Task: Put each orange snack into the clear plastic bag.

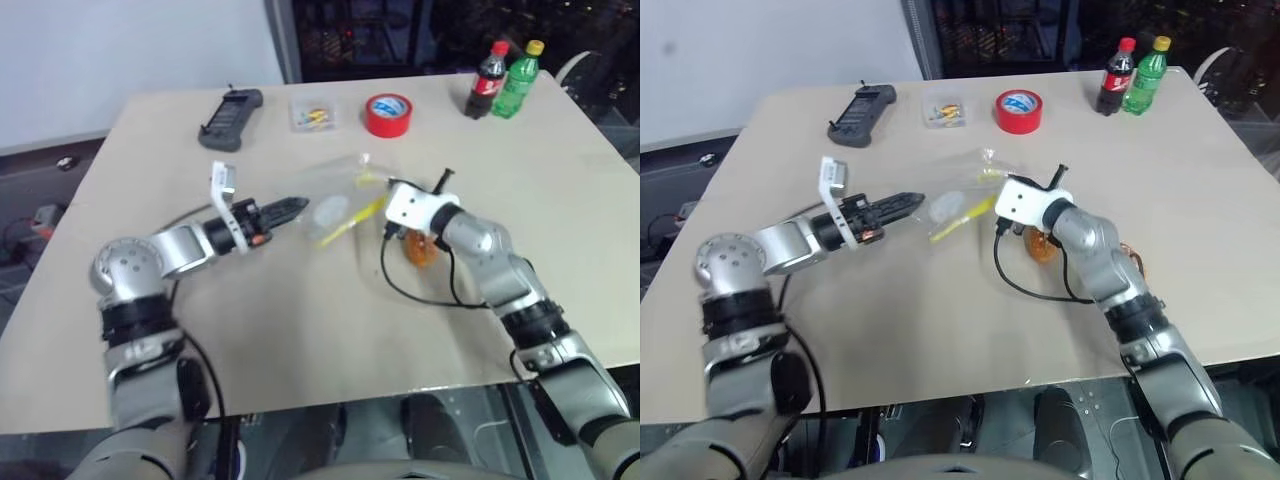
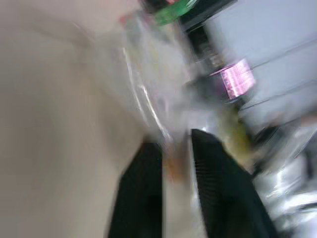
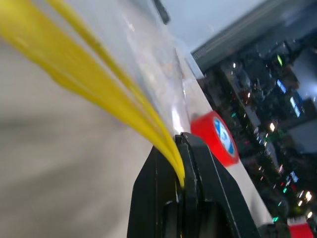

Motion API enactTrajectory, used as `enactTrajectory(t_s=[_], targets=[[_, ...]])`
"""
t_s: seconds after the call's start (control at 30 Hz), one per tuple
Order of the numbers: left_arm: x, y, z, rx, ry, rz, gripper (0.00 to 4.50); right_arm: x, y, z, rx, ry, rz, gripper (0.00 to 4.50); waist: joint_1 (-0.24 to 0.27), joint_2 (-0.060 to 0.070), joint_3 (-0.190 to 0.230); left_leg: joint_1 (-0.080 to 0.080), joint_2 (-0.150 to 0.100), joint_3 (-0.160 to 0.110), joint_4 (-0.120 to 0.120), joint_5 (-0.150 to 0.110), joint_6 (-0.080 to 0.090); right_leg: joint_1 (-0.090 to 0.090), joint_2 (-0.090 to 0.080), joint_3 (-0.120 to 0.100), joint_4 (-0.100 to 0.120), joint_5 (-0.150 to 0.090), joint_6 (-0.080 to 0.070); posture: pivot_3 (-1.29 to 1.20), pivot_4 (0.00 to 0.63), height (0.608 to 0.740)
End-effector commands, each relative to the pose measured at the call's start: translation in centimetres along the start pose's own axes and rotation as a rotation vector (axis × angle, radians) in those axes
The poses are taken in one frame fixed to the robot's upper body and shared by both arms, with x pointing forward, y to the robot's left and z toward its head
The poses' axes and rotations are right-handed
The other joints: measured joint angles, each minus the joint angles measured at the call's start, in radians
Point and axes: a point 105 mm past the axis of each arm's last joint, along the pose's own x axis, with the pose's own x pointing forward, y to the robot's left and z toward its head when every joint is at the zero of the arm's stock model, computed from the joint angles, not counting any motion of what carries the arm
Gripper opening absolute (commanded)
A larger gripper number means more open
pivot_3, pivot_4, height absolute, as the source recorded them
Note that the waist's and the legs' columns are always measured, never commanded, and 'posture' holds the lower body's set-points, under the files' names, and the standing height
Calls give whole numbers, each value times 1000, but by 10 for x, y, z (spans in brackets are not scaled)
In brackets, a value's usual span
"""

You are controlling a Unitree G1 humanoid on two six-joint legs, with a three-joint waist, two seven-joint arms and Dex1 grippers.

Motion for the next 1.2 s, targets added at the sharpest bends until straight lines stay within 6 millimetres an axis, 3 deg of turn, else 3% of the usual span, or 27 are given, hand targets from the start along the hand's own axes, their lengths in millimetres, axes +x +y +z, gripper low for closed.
enactTrajectory(t_s=[0.03,0.13,0.27,0.6,1.2], targets=[[-4,-20,3,653,-53,121,2491,15,-28,2,54,20,3,0,-2,0,0,0,0,1,-1,0,0,0,0,1,0,0,0,0,150,740],[-6,-44,-5,1016,-95,169,2491,27,-39,0,43,58,22,0,8,0,0,0,1,2,-3,0,0,-2,1,2,-2,1,-2,0,150,740],[0,-70,-11,1188,-165,135,2491,39,-48,6,51,70,18,0,19,1,1,-1,1,1,-4,0,0,-4,2,2,-1,1,-3,0,150,740],[24,-62,-8,1252,-205,345,2491,51,-42,19,65,52,34,0,8,1,1,-2,2,2,-3,0,0,-6,4,4,1,2,-2,0,150,740],[52,-51,-6,1340,-177,371,2491,52,-35,36,73,17,24,0,9,1,1,-3,6,4,-3,-1,-3,-9,10,7,2,2,-3,0,150,740]])
